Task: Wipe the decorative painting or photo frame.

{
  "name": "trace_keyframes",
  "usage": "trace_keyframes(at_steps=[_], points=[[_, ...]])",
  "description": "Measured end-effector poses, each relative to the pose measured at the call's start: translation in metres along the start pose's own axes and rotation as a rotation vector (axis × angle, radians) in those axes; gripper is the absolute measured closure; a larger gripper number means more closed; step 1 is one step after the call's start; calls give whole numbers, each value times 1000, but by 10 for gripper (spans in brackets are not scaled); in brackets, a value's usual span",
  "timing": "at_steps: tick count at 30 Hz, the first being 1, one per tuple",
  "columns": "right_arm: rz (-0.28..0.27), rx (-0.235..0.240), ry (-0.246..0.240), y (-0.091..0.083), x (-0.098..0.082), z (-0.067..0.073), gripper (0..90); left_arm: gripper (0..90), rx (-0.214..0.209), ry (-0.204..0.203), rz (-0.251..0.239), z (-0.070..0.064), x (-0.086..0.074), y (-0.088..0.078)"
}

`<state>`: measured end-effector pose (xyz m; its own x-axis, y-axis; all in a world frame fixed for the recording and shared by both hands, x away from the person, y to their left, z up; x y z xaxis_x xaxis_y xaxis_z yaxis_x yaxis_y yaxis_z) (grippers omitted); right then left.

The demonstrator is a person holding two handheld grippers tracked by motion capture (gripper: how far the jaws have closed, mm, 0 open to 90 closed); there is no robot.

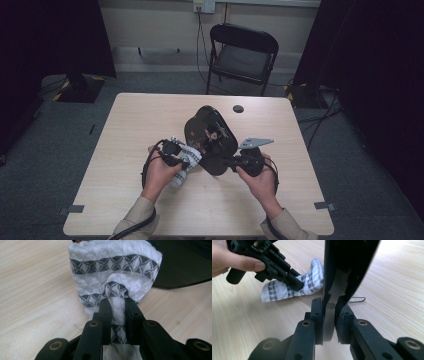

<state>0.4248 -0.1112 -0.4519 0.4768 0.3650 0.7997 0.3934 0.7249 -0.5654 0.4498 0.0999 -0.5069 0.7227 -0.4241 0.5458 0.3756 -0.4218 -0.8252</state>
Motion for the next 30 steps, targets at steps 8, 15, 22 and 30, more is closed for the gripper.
trace_keyframes(at_steps=[8,15,22,30], points=[[-1,0,2,0,0,0,793,780,-8,-10,-5,0,-4,-4],[-2,-3,5,1,0,0,793,780,-2,-3,-86,3,17,-45],[-3,-3,2,1,0,1,793,780,15,18,-157,5,52,-94],[0,-5,0,1,0,1,793,780,29,67,-219,-6,94,-137]])
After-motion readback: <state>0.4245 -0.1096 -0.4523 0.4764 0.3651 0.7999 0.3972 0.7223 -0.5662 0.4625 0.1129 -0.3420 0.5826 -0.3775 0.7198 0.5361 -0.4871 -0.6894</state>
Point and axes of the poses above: each handheld gripper's, and its own axes: y roughly forward along the jaws, x roughly out of its top, z roughly to its left, the point moved 6 cm from there along y, roughly forward along the jaws, and after that the axes turned 3 degrees about x, right-handed, at the moved point
